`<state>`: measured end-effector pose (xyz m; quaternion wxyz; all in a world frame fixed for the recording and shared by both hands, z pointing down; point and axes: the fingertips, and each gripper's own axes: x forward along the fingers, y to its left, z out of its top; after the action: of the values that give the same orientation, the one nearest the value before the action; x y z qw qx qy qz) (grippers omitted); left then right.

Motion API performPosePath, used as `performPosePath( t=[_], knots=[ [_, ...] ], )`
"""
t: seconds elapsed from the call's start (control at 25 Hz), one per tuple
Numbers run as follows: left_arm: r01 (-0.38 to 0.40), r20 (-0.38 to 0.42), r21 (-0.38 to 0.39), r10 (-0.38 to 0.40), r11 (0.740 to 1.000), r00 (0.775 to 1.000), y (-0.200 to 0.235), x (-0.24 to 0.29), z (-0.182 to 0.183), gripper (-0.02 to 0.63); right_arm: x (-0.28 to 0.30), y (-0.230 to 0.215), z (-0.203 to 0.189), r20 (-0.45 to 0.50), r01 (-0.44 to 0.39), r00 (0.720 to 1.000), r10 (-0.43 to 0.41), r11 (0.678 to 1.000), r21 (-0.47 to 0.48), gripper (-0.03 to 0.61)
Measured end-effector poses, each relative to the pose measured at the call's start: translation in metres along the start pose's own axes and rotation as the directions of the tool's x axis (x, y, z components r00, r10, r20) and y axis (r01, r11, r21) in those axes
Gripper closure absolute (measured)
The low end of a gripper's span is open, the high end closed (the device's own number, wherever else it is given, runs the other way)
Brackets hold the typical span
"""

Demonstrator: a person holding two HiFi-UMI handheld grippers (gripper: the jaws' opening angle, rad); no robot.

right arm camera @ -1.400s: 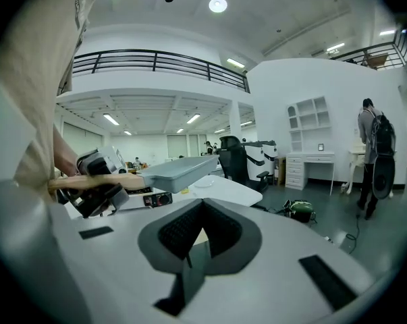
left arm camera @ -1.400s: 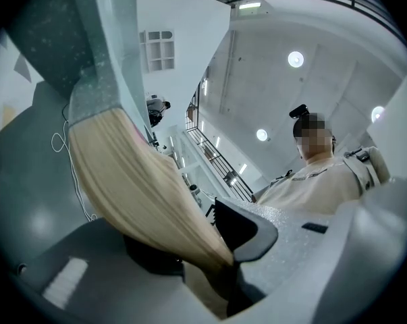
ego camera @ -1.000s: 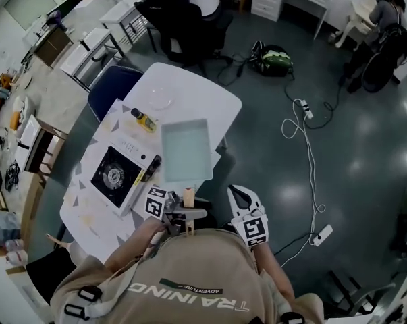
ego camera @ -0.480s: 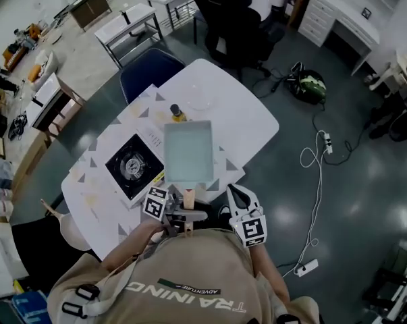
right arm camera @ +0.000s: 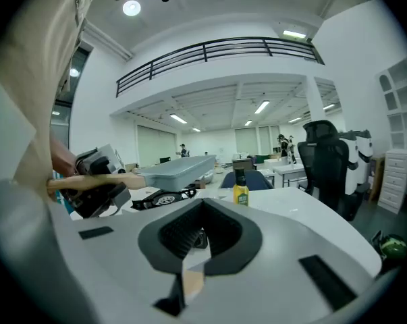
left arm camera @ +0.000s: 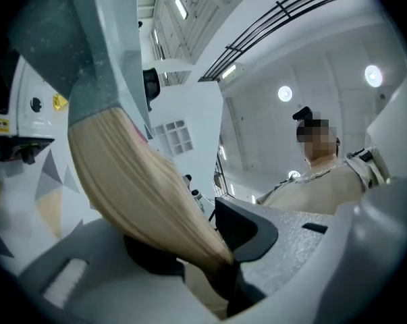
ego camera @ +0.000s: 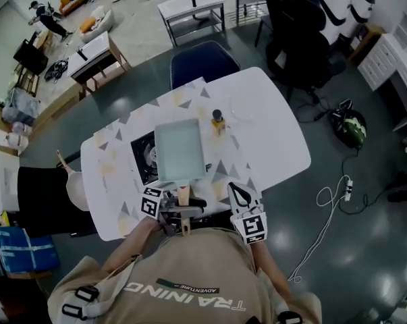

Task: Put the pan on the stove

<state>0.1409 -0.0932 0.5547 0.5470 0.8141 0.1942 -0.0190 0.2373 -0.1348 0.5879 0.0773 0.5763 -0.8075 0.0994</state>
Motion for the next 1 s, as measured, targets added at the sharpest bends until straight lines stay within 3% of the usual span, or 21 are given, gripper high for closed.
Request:
performPosePath(
  t=[0.2, 0.4, 0.72, 1.0],
  knots=[
    [-0.086, 0.152, 0.040, 0.079, 0.995, 0.985, 0.009, -0.012, 0.018, 0.479, 0.033, 0.000, 0.009, 0.008, -0.159, 0.987, 0.159, 0.986, -0.058, 0.580],
    [-0.153, 0.239, 0.051, 0.137, 0.987, 0.961, 0.016, -0.022, 0.024, 0.479, 0.054, 0.008, 0.015, -0.001, -0.271, 0.962, 0.272, 0.959, -0.082, 0.580],
    [-0.218, 0.284, 0.034, 0.200, 0.975, 0.938, 0.025, -0.042, 0.030, 0.479, 0.088, 0.030, 0.020, -0.011, -0.383, 0.923, 0.384, 0.917, -0.110, 0.580],
    [-0.185, 0.300, -0.009, 0.179, 0.983, 0.937, 0.034, -0.069, 0.035, 0.479, 0.107, 0.045, 0.030, -0.024, -0.401, 0.916, 0.401, 0.910, -0.107, 0.580]
  ],
)
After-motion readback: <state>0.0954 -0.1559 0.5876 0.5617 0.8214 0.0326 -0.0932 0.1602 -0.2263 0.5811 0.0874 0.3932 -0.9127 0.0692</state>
